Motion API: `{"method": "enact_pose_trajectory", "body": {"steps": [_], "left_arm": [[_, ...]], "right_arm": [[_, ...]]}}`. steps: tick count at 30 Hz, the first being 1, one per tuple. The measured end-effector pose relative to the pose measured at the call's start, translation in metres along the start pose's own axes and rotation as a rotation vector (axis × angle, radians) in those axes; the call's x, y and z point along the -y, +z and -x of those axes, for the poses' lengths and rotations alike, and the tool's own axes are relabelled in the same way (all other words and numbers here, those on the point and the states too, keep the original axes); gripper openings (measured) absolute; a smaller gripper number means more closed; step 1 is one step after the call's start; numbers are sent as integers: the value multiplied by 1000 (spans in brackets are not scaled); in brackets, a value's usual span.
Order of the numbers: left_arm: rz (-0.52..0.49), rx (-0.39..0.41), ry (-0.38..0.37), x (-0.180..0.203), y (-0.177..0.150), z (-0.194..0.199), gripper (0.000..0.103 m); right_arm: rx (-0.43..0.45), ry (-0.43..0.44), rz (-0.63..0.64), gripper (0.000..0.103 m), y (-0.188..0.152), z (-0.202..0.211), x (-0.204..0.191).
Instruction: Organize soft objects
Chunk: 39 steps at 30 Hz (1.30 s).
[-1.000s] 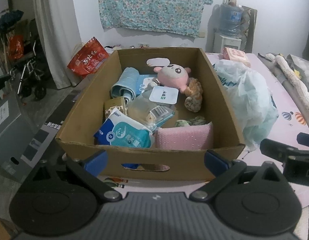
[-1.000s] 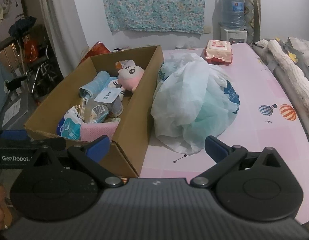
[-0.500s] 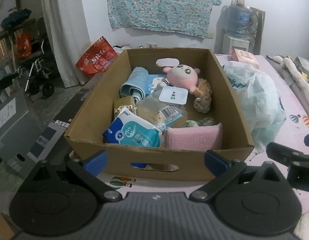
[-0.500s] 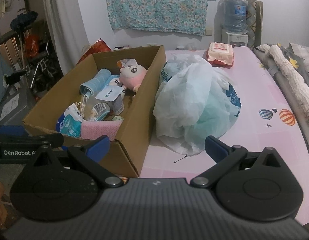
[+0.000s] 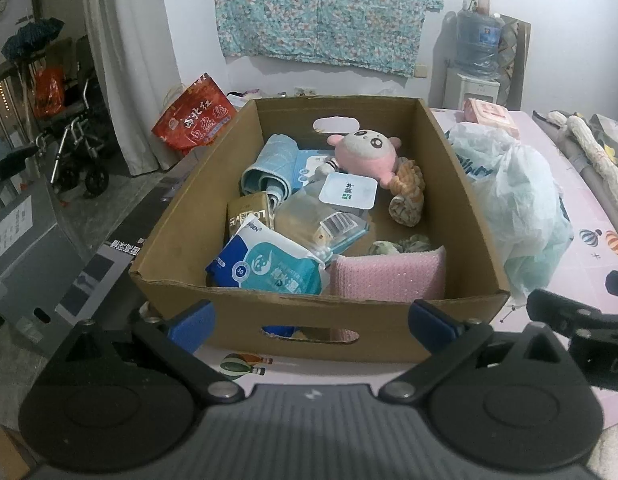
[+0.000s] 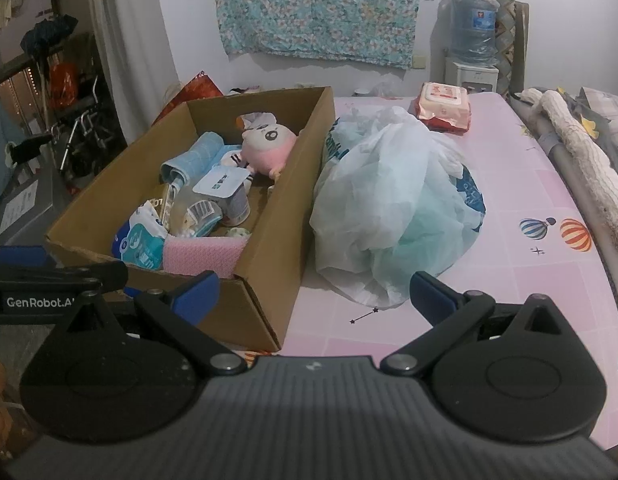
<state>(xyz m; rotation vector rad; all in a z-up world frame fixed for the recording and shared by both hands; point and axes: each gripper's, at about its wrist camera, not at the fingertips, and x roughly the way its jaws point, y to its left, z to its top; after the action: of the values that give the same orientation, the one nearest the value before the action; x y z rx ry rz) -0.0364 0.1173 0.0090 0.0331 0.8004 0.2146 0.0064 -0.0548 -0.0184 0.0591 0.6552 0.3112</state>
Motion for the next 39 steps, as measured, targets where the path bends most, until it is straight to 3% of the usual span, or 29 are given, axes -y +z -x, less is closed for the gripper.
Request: {"method": "enact_pose_trajectory", "body": {"steps": [39], "left_arm": [[19,-63,-6,-1,-10,-13,103]], "right_arm": [[-66,8,16,102,0,-15,-7]]}}
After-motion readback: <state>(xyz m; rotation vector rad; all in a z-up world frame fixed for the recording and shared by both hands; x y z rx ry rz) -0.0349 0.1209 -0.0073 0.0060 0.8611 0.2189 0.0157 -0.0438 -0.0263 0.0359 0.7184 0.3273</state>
